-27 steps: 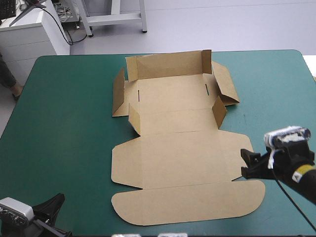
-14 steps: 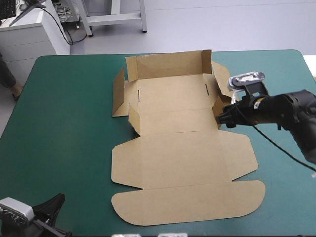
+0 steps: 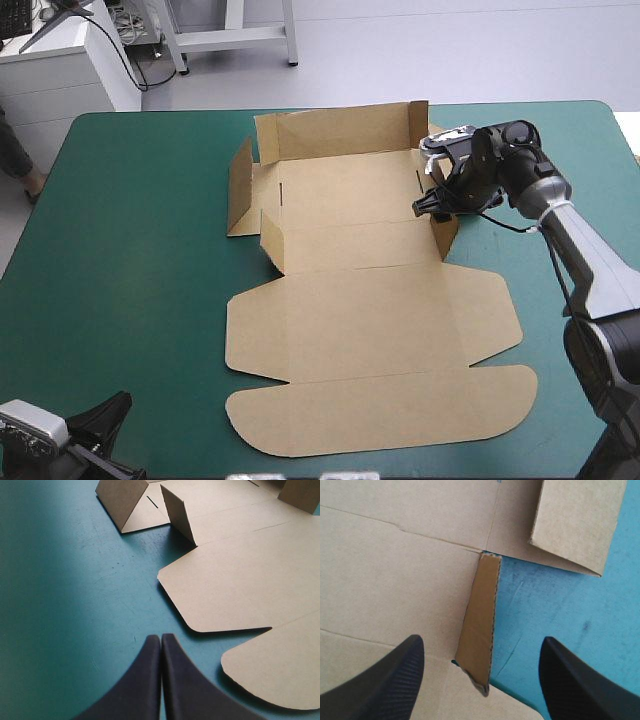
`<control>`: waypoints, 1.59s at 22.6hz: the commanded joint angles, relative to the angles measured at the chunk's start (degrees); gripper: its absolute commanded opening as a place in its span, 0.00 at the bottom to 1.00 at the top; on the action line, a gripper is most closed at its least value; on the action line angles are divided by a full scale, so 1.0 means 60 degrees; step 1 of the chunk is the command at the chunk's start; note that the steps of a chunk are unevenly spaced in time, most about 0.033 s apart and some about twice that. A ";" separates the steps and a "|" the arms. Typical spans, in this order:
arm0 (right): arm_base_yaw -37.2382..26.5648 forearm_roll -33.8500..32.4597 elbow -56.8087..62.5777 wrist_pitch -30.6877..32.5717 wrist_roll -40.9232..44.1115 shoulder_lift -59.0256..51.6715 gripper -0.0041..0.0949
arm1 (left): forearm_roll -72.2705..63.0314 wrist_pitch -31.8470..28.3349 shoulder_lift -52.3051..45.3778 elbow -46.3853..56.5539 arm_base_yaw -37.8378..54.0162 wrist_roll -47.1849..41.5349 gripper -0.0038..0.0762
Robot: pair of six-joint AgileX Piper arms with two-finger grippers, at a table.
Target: Fold the box
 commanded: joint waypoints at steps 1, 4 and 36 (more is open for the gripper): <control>-0.0183 0.0000 -0.0503 -0.0009 -0.0241 -0.0004 0.64 | -0.0158 -0.0699 -0.0021 -0.0195 0.0029 -0.0032 0.04; -0.0183 0.0079 -0.0645 -0.0029 -0.0311 0.0504 0.64 | -0.0158 -0.0699 -0.0021 -0.0195 0.0029 -0.0032 0.04; 0.0365 0.0554 -0.2138 0.0359 -0.7096 0.1205 0.02 | -0.0180 -0.0699 -0.0021 -0.0195 0.0029 -0.0032 0.04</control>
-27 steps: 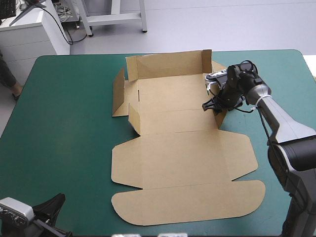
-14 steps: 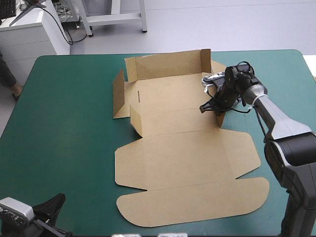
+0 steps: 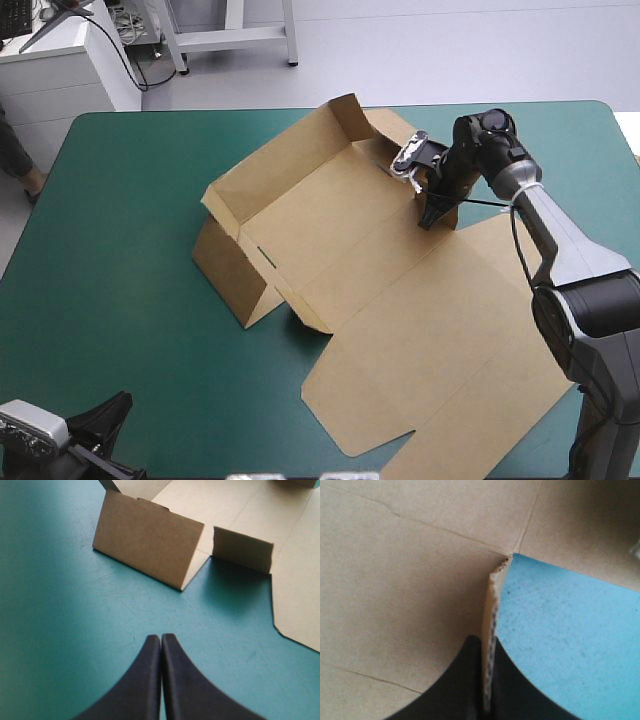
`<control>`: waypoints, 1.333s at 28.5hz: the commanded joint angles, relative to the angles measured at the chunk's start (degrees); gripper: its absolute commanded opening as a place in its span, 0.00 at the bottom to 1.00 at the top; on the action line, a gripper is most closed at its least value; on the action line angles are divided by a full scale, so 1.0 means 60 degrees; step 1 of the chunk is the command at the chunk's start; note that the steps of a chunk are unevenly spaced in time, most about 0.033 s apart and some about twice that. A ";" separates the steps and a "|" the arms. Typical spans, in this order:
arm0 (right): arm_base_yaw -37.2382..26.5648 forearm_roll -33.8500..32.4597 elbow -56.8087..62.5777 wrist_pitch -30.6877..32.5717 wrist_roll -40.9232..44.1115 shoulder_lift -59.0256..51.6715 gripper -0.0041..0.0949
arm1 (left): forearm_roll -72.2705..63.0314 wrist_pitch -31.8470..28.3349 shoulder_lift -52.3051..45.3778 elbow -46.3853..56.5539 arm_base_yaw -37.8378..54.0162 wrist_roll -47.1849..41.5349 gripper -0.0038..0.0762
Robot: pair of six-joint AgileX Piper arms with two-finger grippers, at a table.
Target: Fold the box
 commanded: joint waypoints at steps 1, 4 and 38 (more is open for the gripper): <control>0.0653 0.0100 -0.0380 -0.0146 -0.1037 -0.0506 0.02 | -0.0206 -0.0711 -0.0021 -0.0195 0.0029 -0.0032 0.04; 0.1491 0.0091 -0.0395 -0.0264 -0.1726 -0.0420 0.02 | -0.0270 -0.0711 -0.0021 -0.0195 0.0029 -0.0032 0.04; 0.3600 -0.1220 -0.0415 -0.1350 -0.4214 0.0423 0.02 | -0.0270 -0.0711 -0.0021 -0.0195 0.0029 -0.0032 0.04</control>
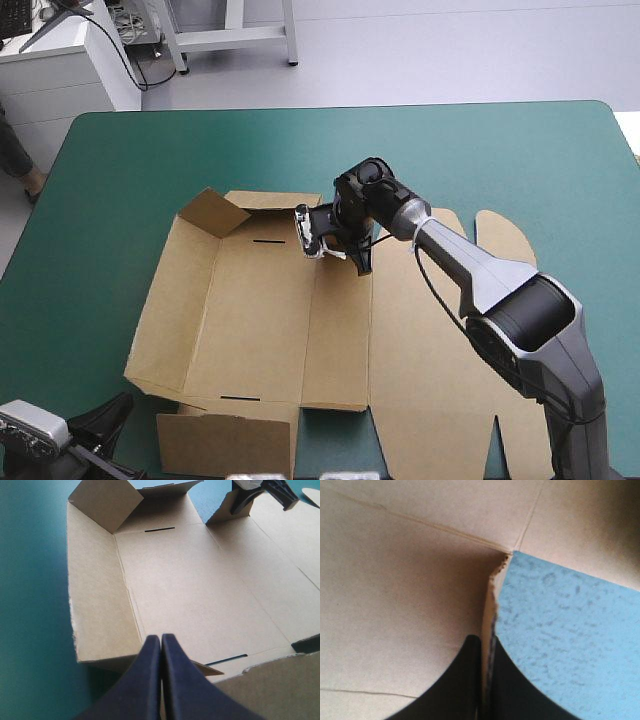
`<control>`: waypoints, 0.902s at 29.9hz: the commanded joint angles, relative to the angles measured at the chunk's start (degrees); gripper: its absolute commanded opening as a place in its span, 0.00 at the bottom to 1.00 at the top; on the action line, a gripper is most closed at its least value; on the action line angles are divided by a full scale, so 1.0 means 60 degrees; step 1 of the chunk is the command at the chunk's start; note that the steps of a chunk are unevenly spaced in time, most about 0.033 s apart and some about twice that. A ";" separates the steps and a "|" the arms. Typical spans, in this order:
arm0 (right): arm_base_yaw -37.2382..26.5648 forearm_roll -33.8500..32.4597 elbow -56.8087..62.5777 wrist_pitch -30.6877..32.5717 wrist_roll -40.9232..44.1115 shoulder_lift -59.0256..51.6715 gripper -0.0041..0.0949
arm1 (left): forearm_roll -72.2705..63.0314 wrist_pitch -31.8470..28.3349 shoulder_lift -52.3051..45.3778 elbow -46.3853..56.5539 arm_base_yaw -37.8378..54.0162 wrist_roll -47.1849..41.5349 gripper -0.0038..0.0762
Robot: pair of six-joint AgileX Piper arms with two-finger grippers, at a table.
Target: Fold the box
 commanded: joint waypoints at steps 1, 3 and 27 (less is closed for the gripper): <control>-0.0033 -0.0157 -0.0268 -0.0317 -0.0173 -0.0528 0.02 | -0.0165 -0.0711 -0.0021 -0.0195 0.0029 -0.0032 0.04; -0.0033 -0.0157 -0.0268 -0.0343 -0.0173 -0.0528 0.02 | -0.0165 -0.0711 -0.0021 -0.0195 0.0029 -0.0032 0.04; -0.0054 -0.0299 -0.3133 0.2066 0.3342 -0.0571 0.56 | -0.0165 -0.0711 -0.0021 -0.0195 0.0029 -0.0032 0.04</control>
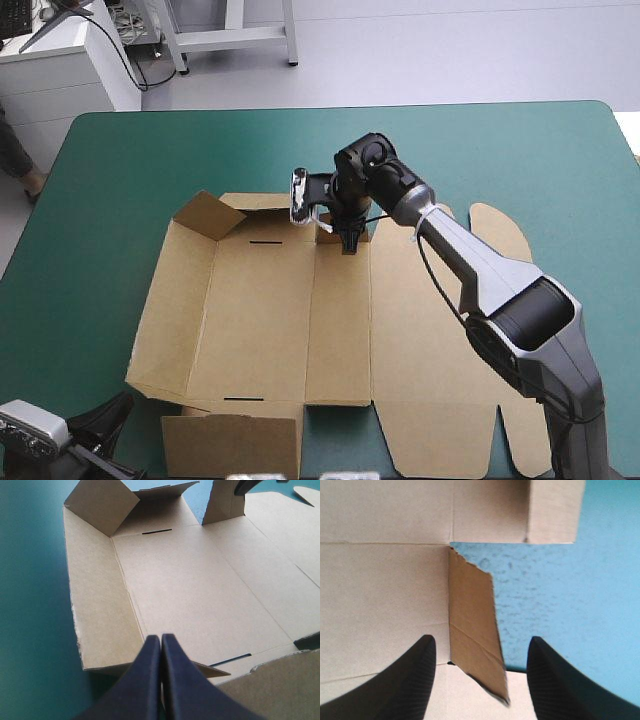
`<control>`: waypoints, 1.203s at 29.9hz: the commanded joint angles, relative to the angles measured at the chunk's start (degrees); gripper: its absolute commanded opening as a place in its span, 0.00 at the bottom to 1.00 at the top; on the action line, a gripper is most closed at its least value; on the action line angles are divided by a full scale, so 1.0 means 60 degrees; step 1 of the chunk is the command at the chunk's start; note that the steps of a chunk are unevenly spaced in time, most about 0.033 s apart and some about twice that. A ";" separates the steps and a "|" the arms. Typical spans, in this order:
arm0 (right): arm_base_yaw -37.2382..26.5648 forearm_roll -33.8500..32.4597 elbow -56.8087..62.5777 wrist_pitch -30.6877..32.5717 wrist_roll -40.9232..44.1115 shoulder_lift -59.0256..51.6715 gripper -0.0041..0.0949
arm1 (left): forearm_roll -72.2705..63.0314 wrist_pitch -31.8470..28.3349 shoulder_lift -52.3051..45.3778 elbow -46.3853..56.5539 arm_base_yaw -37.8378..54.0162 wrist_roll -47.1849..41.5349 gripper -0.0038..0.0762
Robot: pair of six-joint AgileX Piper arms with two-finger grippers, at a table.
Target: Fold the box
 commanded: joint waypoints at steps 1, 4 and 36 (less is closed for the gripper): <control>-0.0045 -0.0235 -0.1316 0.0669 0.1234 -0.0702 0.56 | -0.0165 -0.0692 -0.0021 -0.0195 0.0029 -0.0032 0.04; -0.0045 -0.0328 -0.1748 0.0669 0.1968 -0.1237 0.54 | -0.0165 -0.0692 -0.0021 -0.0195 0.0029 -0.0032 0.04; -0.0045 -0.0785 0.8637 -0.0615 0.9021 -1.2713 0.03 | -0.0205 -0.0692 -0.0021 -0.0195 0.0029 -0.0032 0.04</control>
